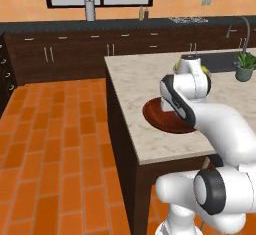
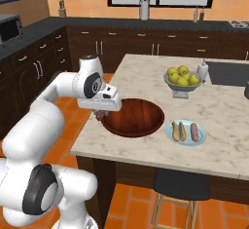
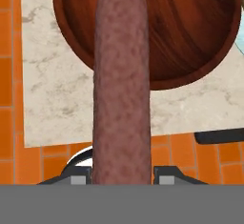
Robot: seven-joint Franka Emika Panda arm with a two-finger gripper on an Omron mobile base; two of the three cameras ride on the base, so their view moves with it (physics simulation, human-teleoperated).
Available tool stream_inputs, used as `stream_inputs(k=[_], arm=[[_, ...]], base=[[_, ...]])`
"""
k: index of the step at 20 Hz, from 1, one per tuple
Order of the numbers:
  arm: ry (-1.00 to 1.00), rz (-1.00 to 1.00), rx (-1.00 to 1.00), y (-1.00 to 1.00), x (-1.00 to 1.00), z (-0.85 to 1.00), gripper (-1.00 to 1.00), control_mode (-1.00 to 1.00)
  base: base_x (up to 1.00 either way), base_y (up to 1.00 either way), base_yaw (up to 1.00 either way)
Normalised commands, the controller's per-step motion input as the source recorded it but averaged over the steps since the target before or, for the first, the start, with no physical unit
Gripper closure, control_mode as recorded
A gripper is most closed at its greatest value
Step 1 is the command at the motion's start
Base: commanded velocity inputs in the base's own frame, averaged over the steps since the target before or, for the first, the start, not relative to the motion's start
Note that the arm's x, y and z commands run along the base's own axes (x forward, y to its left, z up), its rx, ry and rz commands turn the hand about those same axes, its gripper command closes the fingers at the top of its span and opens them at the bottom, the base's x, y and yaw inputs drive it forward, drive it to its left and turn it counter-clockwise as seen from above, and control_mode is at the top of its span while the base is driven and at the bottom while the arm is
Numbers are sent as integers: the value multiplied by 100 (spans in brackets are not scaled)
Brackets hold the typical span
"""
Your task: Place one bun and one sausage from the bowl on each plate.
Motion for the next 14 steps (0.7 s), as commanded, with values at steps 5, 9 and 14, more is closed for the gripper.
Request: stream_inputs(k=[5, 9, 14], arm=[[0, 0, 0, 0, -9, 2, 100, 100], [0, 0, 0, 0, 0, 0, 100, 100], [0, 0, 0, 0, 0, 0, 100, 100]], base=[[-19, -2, 0], [-40, -89, -1], [-6, -100, 0]])
